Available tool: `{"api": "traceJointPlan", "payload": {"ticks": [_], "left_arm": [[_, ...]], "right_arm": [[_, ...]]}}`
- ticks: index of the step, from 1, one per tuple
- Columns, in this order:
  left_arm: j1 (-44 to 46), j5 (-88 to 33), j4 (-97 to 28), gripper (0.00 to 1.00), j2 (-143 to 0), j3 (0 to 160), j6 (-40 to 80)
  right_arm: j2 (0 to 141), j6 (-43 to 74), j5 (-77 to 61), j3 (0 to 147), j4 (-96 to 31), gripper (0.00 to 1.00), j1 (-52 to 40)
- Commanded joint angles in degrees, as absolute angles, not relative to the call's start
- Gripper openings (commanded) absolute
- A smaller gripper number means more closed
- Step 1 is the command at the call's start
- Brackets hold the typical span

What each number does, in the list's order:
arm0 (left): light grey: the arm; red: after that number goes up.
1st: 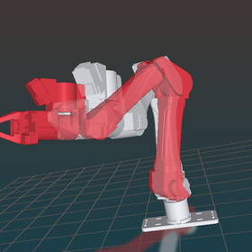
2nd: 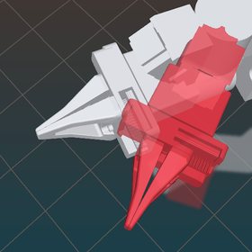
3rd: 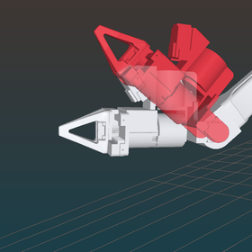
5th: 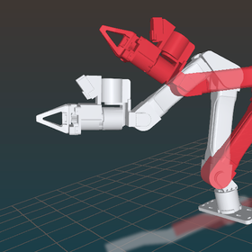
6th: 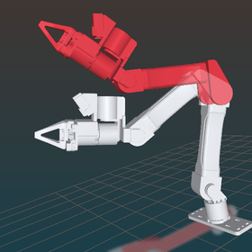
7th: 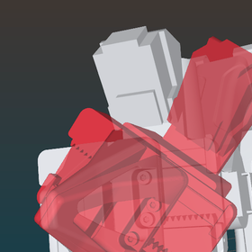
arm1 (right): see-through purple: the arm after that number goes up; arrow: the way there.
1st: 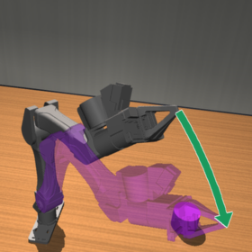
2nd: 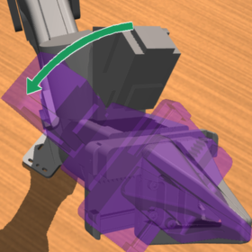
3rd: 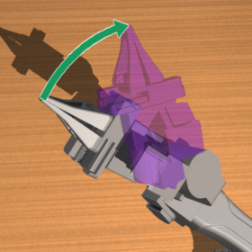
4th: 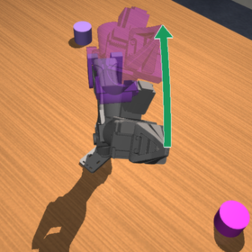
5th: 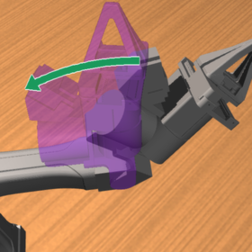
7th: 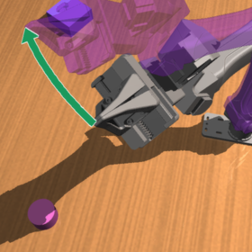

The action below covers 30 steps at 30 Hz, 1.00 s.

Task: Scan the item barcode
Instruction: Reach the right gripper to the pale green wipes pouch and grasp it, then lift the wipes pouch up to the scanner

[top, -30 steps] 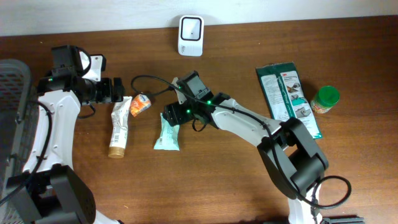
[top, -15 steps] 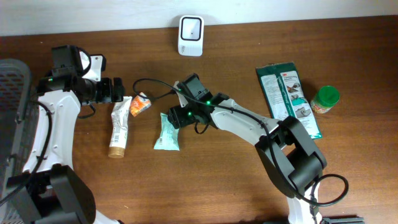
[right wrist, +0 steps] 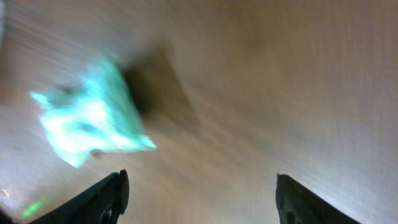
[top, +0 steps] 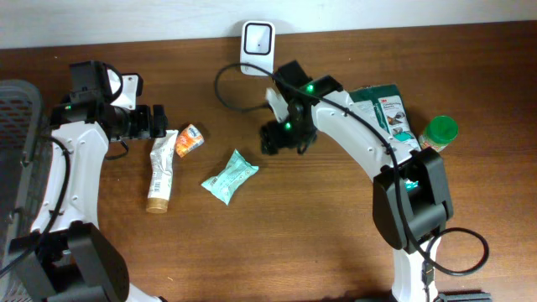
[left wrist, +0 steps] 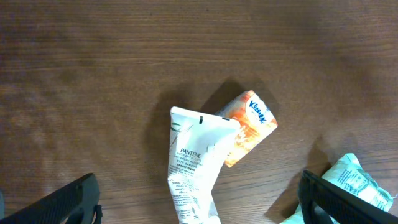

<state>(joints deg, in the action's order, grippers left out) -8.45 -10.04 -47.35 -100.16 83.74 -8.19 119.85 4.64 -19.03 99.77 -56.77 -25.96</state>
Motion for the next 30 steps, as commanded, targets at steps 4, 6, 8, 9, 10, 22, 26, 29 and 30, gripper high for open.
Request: {"api": "traceJointPlan", "payload": {"ticks": [4,6,8,9,10,22,26,29,30], "left_arm": [[-8.7,-10.0,-47.2,0.99,-100.1,84.5,-9.3],[-8.7,-10.0,-47.2,0.99,-100.1,84.5,-9.3],[-8.7,-10.0,-47.2,0.99,-100.1,84.5,-9.3],[-8.7,-10.0,-47.2,0.99,-100.1,84.5,-9.3],[-8.7,-10.0,-47.2,0.99,-100.1,84.5,-9.3],[-8.7,-10.0,-47.2,0.99,-100.1,84.5,-9.3],[-8.7,-10.0,-47.2,0.99,-100.1,84.5,-9.3],[-8.7,-10.0,-47.2,0.99,-100.1,84.5,-9.3],[-8.7,-10.0,-47.2,0.99,-100.1,84.5,-9.3]], "right_arm": [[131.6,-11.7,-42.7,100.7,-50.6,0.72,-26.2],[133.3,-11.8,-46.2,100.7,-48.9,0.72,-26.2],[133.6,-11.5,-48.1,100.7,-48.1,0.73,-26.2],[133.6,-11.5,-49.5,100.7,-48.0,0.73,-26.2],[133.8,-11.2,-51.1,100.7,-48.0,0.73,-26.6],[136.4,1.3,-50.3,100.6,-49.7,0.04,-26.3],[125.0,0.0,-42.1,100.6,-56.6,0.04,-18.7],[116.5,-2.7,-41.3,100.6,-61.4,0.04,-13.2],[113.7,-3.3,-41.3,100.6,-62.9,0.04,-11.5]]}}
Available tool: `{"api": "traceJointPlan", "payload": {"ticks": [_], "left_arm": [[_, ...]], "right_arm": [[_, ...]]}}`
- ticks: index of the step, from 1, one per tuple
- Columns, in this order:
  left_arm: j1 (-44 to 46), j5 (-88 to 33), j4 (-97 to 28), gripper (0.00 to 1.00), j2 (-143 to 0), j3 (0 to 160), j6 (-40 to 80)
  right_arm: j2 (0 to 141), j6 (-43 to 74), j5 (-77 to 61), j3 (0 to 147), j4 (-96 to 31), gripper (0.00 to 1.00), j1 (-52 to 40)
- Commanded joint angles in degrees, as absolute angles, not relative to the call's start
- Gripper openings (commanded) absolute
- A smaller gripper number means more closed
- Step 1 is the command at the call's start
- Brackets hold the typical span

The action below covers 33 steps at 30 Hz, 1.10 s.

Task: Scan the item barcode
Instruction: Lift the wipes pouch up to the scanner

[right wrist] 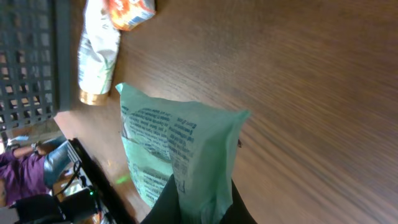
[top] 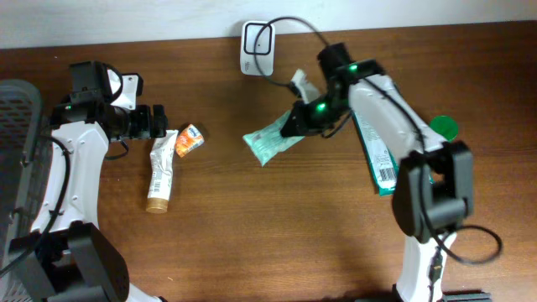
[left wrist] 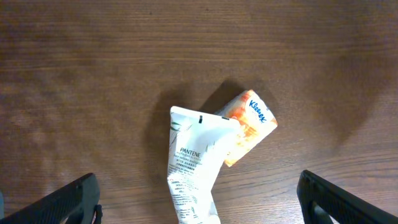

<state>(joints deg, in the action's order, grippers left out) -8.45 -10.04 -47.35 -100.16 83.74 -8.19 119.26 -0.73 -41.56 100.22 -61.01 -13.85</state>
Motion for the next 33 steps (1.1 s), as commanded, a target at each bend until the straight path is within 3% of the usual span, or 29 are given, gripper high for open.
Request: {"api": "traceJointPlan", "payload": {"ticks": [1,6,11,19,23,25,27,30,33], "left_arm": [[-8.7,-10.0,-47.2,0.99,-100.1,84.5,-9.3],[-8.7,-10.0,-47.2,0.99,-100.1,84.5,-9.3],[-8.7,-10.0,-47.2,0.99,-100.1,84.5,-9.3],[-8.7,-10.0,-47.2,0.99,-100.1,84.5,-9.3],[-8.7,-10.0,-47.2,0.99,-100.1,84.5,-9.3],[-8.7,-10.0,-47.2,0.99,-100.1,84.5,-9.3],[-8.7,-10.0,-47.2,0.99,-100.1,84.5,-9.3],[-8.7,-10.0,-47.2,0.99,-100.1,84.5,-9.3],[-8.7,-10.0,-47.2,0.99,-100.1,84.5,-9.3]], "right_arm": [[111.6,-4.2,-41.3,100.6,-64.3,0.04,-10.3],[102.2,-4.3,-41.6,100.6,-68.4,0.04,-6.6],[101.6,-3.4,-57.3,100.6,-63.5,0.04,-6.7],[90.4,6.8,-55.1,103.4,-61.1,0.04,-6.7],[88.5,7.0,-32.3,103.4,-60.1,0.04,-11.7],[90.9,6.9,-11.3,103.3,-55.2,0.04,-20.3],[93.4,4.1,-0.7,103.3,-50.9,0.04,-24.9],[99.2,-6.0,11.7,103.3,-41.4,0.04,-29.6],[107.2,-23.8,17.0,103.3,-25.5,0.04,-29.9]]}}
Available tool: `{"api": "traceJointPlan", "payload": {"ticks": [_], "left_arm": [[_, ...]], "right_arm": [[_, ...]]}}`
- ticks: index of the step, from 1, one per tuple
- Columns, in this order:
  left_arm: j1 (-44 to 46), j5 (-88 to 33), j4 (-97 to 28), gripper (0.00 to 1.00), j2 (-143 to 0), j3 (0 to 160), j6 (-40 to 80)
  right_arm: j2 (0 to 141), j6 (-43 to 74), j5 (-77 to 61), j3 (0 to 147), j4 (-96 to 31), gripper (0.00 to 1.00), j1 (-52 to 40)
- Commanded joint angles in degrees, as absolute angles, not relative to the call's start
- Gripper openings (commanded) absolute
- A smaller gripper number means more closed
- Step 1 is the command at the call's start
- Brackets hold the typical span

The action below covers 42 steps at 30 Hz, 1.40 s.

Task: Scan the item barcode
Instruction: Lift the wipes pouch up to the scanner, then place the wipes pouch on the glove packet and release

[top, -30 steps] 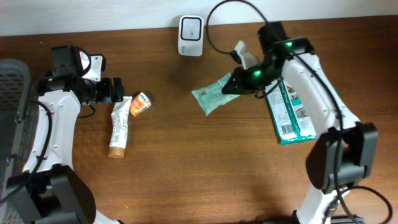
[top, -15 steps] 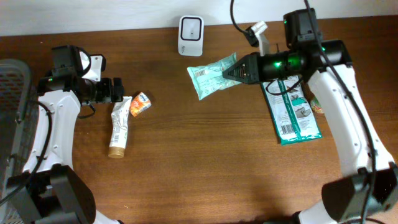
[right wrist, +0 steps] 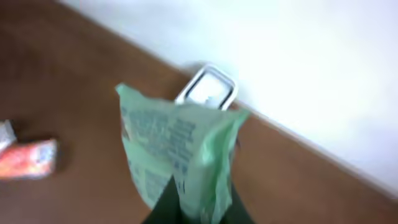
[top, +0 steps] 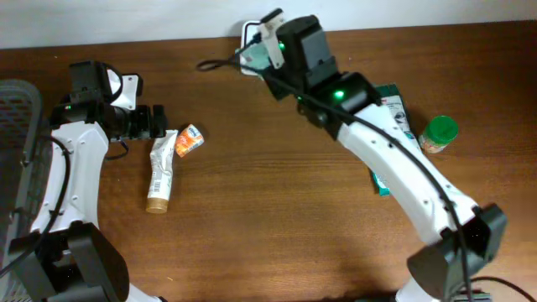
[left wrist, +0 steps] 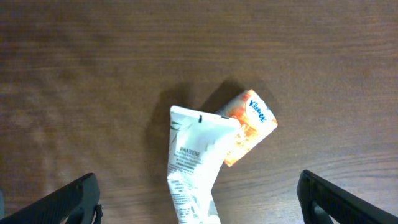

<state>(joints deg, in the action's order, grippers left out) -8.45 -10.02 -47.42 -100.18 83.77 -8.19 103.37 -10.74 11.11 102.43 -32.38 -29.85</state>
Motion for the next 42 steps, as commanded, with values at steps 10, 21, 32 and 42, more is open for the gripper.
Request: {"api": "traceJointPlan", "payload": {"ticks": [10,21,32,42], "left_arm": [[-8.7,-10.0,-47.2,0.99,-100.1,84.5,-9.3],[-8.7,-10.0,-47.2,0.99,-100.1,84.5,-9.3],[-8.7,-10.0,-47.2,0.99,-100.1,84.5,-9.3],[-8.7,-10.0,-47.2,0.99,-100.1,84.5,-9.3]], "right_arm": [[136.6,-63.7,24.5,103.3,36.0,0.04,-27.1],[137.8,-63.6,23.7,103.3,36.3,0.04,-26.4],[117.5,-33.6,23.4,103.3,5.6,0.04,-29.6],[92.4,17.8,10.7,103.2,-68.6,0.04,-15.3]]}}
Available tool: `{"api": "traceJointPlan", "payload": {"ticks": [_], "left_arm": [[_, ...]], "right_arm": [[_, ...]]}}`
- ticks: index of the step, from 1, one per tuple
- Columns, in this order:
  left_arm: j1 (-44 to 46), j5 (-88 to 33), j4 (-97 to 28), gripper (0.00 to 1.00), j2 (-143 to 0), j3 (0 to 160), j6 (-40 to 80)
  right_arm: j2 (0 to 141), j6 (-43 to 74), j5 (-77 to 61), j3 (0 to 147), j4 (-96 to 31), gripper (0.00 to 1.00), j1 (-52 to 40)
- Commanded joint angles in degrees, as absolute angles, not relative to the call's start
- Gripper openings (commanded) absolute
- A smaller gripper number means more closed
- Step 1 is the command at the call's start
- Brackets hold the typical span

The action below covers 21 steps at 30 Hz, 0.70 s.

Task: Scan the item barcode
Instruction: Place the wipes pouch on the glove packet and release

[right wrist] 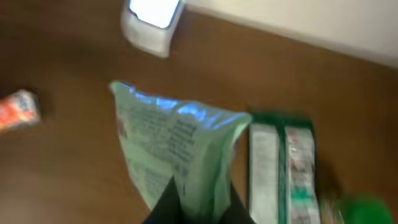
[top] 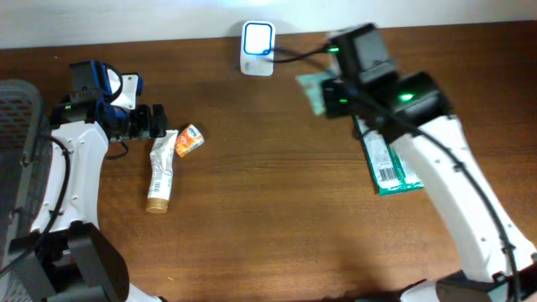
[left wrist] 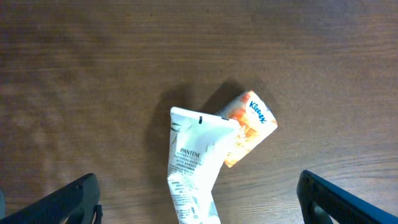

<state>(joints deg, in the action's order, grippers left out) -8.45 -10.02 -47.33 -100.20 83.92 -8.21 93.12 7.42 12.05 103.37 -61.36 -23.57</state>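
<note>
A pale green printed packet (right wrist: 177, 146) hangs in my right gripper (right wrist: 196, 200), which is shut on its lower edge. Overhead, the packet (top: 311, 88) is in the air to the right of the white scanner (top: 258, 39), whose face glows blue. The scanner (right wrist: 152, 18) sits top left in the right wrist view. My left gripper (top: 156, 122) stands open over a white Pantene tube (left wrist: 193, 167) and an orange Kleenex pack (left wrist: 249, 127), touching neither.
A flat green-and-white pack (top: 388, 157) lies on the table under my right arm. A green blur, perhaps a jar lid (right wrist: 359, 208), shows beside it. A dark mesh basket (top: 17, 126) stands at the far left edge. The wall runs along the back.
My right gripper has moved right and away from the scanner, still holding the green packet, which is now over the near end of the flat green pack. The left arm has not moved.
The green packet lay mid-table with my right gripper open above it. Then the gripper was shut on it, holding it off the table. Then the packet was up by the scanner at the back. Now it hangs to the scanner's right. The left gripper stayed open throughout.
</note>
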Motion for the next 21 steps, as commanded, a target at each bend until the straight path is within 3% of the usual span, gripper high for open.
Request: {"api": "traceJointPlan", "payload": {"ticks": [1,6,9,10,11,12,13,17,21], "left_arm": [[-8.7,-10.0,-47.2,0.99,-100.1,84.5,-9.3],[-8.7,-10.0,-47.2,0.99,-100.1,84.5,-9.3],[-8.7,-10.0,-47.2,0.99,-100.1,84.5,-9.3],[-8.7,-10.0,-47.2,0.99,-100.1,84.5,-9.3],[-8.7,-10.0,-47.2,0.99,-100.1,84.5,-9.3],[-8.7,-10.0,-47.2,0.99,-100.1,84.5,-9.3],[-8.7,-10.0,-47.2,0.99,-100.1,84.5,-9.3],[-8.7,-10.0,-47.2,0.99,-100.1,84.5,-9.3],[-8.7,-10.0,-47.2,0.99,-100.1,84.5,-9.3]], "right_arm": [[93.2,19.7,10.4,101.6,-71.4,0.04,-8.6],[98.8,20.0,-7.6,92.1,-66.7,0.04,8.0],[99.7,19.8,-1.1,92.1,-67.4,0.11,8.3],[99.7,19.8,-0.7,92.1,-68.0,0.17,8.3],[99.7,19.8,-0.1,92.1,-68.6,0.32,8.3],[99.7,19.6,0.1,92.1,-69.8,0.54,8.3],[99.4,18.2,0.1,92.6,-71.3,0.64,8.3],[86.7,10.2,-13.5,105.4,-86.0,0.68,8.3],[72.2,8.4,-13.5,105.4,-90.7,0.74,8.3]]}}
